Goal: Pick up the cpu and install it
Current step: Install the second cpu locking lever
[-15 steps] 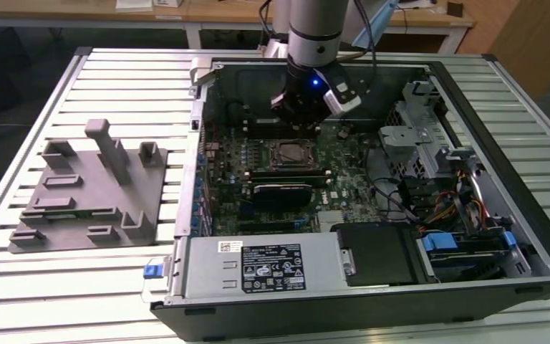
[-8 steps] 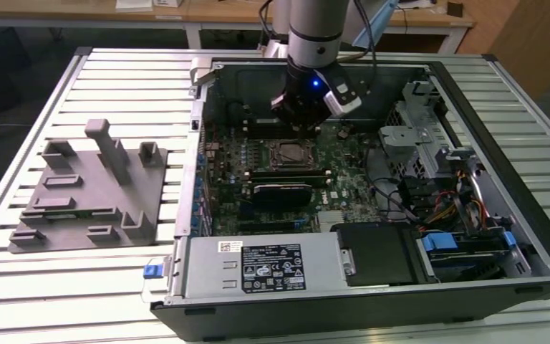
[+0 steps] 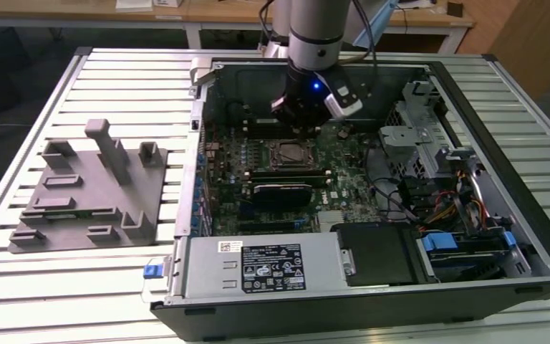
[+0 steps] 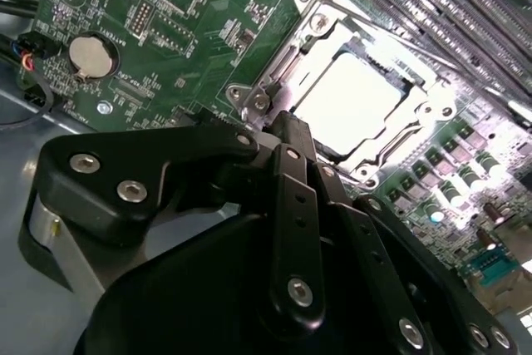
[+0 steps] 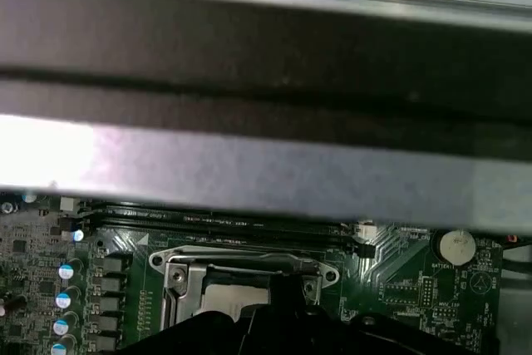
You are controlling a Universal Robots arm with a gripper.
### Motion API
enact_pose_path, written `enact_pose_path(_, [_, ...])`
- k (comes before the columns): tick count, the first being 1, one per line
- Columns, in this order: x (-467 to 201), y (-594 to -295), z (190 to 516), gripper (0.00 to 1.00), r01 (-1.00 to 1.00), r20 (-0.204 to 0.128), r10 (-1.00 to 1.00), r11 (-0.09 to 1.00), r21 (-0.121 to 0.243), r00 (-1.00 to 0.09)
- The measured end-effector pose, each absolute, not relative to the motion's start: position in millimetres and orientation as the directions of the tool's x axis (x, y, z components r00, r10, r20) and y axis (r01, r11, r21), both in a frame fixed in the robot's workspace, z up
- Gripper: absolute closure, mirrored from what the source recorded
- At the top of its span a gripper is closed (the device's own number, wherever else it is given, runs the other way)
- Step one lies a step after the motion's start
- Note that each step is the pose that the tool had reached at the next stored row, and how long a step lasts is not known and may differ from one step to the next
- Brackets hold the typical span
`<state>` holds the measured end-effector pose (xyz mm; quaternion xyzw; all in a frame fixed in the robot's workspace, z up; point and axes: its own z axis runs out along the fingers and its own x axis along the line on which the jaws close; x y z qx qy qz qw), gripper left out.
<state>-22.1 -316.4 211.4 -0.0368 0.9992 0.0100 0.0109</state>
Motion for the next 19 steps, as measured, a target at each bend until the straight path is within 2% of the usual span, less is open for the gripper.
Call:
enact_pose_path(9, [-22, -322, 212, 0.89, -0.074, -0.022, -0.073, 0.997, 0.019, -0.997])
enact_pose_path(19, [-22, -329, 228, 0.89, -0.074, -0.022, -0.073, 0.997, 0.019, -0.997])
